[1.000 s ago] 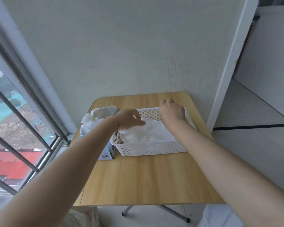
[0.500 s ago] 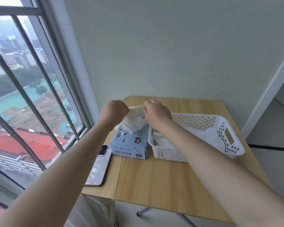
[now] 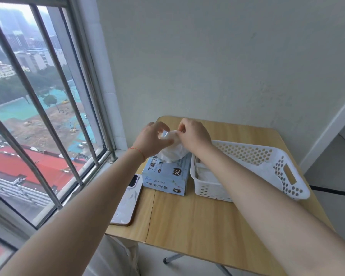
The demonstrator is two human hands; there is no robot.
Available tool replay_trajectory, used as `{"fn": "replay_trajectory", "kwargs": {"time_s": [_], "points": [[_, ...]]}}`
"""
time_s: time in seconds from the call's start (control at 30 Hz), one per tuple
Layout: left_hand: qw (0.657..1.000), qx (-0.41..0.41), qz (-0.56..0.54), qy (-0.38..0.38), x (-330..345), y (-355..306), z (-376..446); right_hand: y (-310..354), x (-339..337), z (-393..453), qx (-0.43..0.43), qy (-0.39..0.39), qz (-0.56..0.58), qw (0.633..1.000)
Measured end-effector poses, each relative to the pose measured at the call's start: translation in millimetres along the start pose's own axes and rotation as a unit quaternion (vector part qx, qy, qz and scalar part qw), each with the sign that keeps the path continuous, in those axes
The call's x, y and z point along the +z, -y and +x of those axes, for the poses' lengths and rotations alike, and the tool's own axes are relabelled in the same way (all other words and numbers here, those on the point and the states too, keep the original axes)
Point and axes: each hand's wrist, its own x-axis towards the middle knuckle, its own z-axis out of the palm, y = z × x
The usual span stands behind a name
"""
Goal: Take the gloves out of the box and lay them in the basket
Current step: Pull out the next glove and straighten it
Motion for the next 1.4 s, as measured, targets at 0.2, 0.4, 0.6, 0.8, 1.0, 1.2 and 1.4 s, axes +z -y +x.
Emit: {"fn": "replay_trajectory", "kwargs": {"time_s": [0.2, 0.4, 0.6, 0.8, 1.0, 1.2, 1.4], "points": [[0.996, -0.071, 0.020, 0.053, 9.8, 2.9, -2.2, 3.7, -22.0, -13.9, -0.022, 0.226, -0.053, 0.973], [0.997, -0.051, 0.010, 0.065, 7.8, -2.1, -7.4, -0.9, -18.7, -8.4, -0.048, 0.168, -0.091, 0.980], [0.996, -0.007, -0.086, 0.003, -1.5, -3.2, -12.4, 5.2, -31.4, -4.9, -0.048, 0.080, 0.048, 0.994], [1.000, 0.005, -0.011, -0.010, -6.0, 7.4, -8.8, 16.3, -38.7, -3.1, -0.015, -0.013, 0.187, 0.982], [0.996, -0.013, -0.068, -0.047, -10.5, -2.0, -9.2, 23.6, -49.0, -4.0, 0.001, 0.000, 0.228, 0.974], [0.973, -0.044, -0.182, -0.136, -30.6, -24.9, -4.3, 13.0, -52.2, -8.0, 0.022, 0.119, 0.184, 0.976], [0.926, -0.062, -0.309, -0.210, -53.3, -56.8, -1.0, 3.1, -65.0, -13.0, 0.059, 0.142, 0.283, 0.947]]}}
